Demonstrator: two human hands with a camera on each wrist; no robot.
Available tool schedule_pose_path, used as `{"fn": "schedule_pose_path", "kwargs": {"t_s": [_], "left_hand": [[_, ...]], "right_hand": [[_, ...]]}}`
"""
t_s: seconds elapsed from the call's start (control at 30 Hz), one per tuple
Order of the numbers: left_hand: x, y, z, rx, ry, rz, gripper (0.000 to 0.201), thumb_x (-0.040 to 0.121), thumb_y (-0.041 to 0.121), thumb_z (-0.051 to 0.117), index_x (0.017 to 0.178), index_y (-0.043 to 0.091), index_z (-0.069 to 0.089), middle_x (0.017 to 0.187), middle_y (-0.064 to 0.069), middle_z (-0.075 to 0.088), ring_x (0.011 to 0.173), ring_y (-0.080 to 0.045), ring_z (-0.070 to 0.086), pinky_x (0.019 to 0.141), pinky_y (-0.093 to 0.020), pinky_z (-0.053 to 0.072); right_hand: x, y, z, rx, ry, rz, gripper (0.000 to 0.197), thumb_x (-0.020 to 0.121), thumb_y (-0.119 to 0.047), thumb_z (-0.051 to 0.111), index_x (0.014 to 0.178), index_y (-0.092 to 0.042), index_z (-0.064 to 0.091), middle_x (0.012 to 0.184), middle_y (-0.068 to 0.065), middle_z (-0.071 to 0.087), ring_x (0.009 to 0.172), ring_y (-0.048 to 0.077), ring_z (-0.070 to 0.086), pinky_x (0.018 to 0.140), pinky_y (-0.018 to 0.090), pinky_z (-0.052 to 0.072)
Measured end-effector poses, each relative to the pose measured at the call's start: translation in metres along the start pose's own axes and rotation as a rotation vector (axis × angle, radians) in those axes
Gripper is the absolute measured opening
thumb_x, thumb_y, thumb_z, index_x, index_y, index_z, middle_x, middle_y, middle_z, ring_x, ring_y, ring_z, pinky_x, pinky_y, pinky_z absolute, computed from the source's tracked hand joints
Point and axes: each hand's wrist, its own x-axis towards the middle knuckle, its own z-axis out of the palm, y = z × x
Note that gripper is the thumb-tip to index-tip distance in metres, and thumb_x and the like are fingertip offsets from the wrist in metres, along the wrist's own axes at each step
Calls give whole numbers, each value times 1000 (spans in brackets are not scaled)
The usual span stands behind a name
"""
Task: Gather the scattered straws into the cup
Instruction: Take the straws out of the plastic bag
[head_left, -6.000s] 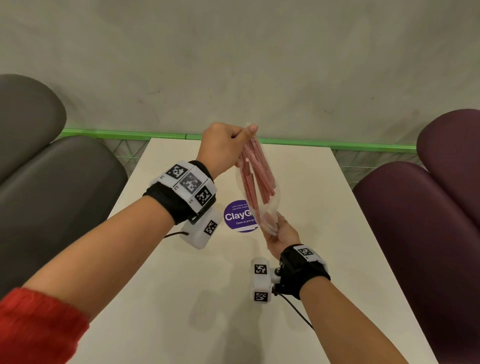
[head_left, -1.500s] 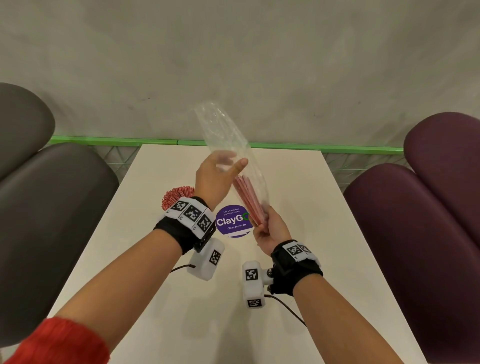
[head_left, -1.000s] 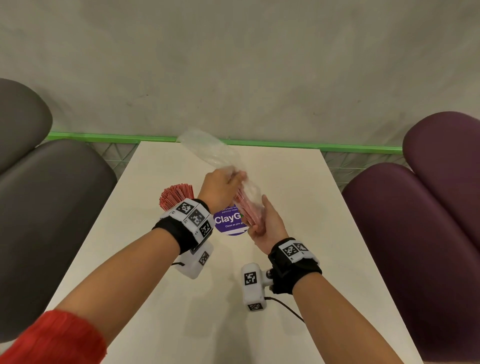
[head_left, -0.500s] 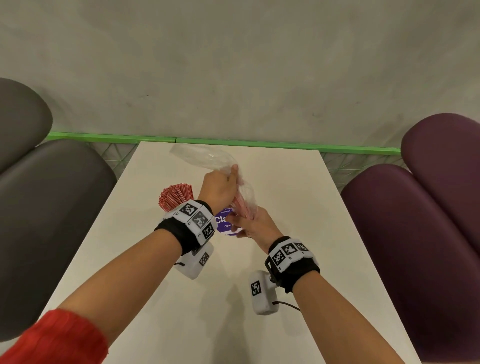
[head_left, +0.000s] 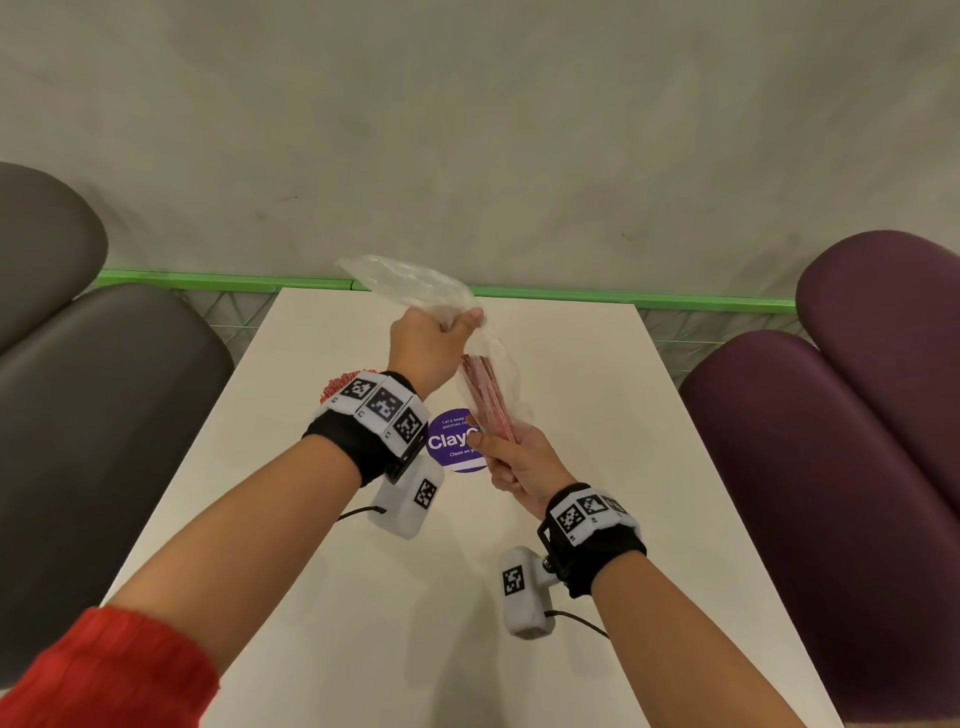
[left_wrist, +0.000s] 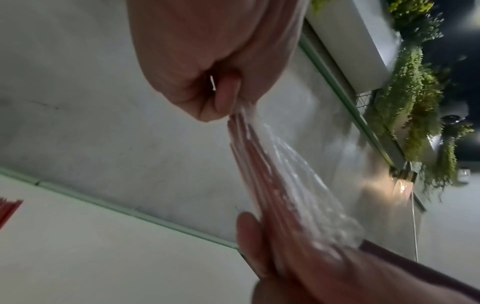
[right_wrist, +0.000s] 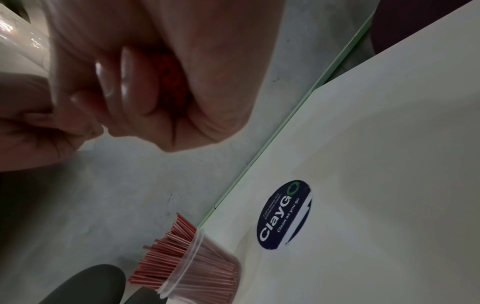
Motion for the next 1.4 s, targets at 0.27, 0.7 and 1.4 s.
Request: {"fn": "schedule_pose_path", "kwargs": {"t_s": [0.27,0.7,1.4], "left_hand": [[-2,0,-5,-21,-12,11,35,94,44,47,107,20,68,80,-3,73,78,-14,65,75,-20,47],[-13,-13,-6,-78,-50,-26,36,99,32,42,110,13,70,87,-13,71,82,-24,65,69,-24,44],[-33,-44,-3,-187,224,-189,29,98,27,45,114,14,65,97,-5,67,81,-17,56,71,-20,40]], "right_hand": [[-1,-2,2,-39,19,14,14,88,-5,60,100,-12,59,43,-10,38,33,4,26,35,15,17],[-2,8,-1,-108,76,49,5,88,-11,62,92,-14,61,48,-8,37,39,5,27,37,16,21],[-31,48,-56,-36,378,81,19,89,0,51,78,-15,55,43,-11,38,30,4,25,31,16,21]]}}
